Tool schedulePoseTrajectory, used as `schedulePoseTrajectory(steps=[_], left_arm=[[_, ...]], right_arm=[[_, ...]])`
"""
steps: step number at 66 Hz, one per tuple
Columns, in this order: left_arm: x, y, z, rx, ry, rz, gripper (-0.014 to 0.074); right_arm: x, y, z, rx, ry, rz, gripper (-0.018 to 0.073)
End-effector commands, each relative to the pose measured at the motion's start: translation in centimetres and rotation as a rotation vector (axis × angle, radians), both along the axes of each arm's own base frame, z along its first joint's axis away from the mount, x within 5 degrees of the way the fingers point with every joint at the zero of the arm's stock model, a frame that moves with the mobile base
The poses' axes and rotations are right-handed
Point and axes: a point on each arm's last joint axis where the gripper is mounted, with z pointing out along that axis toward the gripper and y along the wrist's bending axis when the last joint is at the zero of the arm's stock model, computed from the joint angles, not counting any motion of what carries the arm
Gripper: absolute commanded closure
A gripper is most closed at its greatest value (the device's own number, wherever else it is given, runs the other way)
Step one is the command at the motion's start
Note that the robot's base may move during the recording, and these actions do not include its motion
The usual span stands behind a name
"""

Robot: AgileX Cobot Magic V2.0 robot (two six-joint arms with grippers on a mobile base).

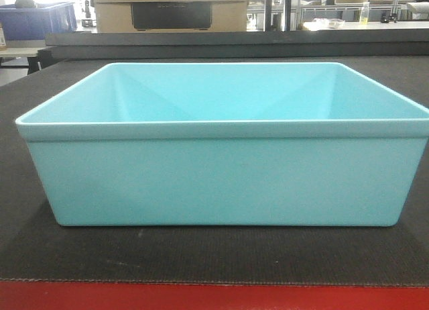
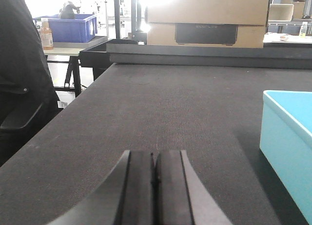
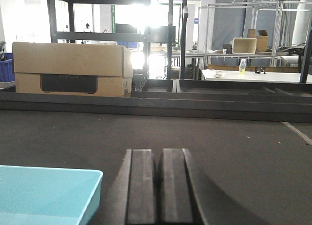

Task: Fetch blue bin and place on conveyor start

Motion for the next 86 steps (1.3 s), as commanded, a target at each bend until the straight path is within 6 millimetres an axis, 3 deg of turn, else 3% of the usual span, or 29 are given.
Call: schedulePoseTrajectory(steps=[1,13,28,34,37,86], left_arm=[[-0.1,0.0,0.3,-0.003,-0.035,-0.004,0.0707],[-0.1,0.0,0.3,-0.003,-0.035,-0.004,0.0707],[-0.1,0.0,0.3,-0.003,-0.034,-0.002,0.0707],[-0.1,0.0,0.3,-0.003,-0.034,-0.002,0.0707],[-0.1,0.0,0.3,-0.003,-0.034,-0.002,0.0707],[-0.1,0.0,0.3,-0.003,-0.034,-0.002,0.0707]], right_arm=[[-0.1,-0.1,0.2,-0.028,-0.023,-0.025,0.0721],[-0.1,-0.3,-2.3,-0.051,0.003,-0.074,0.0721],[1.0,-0.6,-9.2,0.025,0.069,-0.076,0.0721],[1.4,-0.7,-10.8,0.037,0.055,-0.083,0.0721],[1.3,-0.8,-10.2,0.034,-0.013,-0.090,0.0721],[1.3,-0.8,-10.3,0.035,0.000,-0.088,0.0721]])
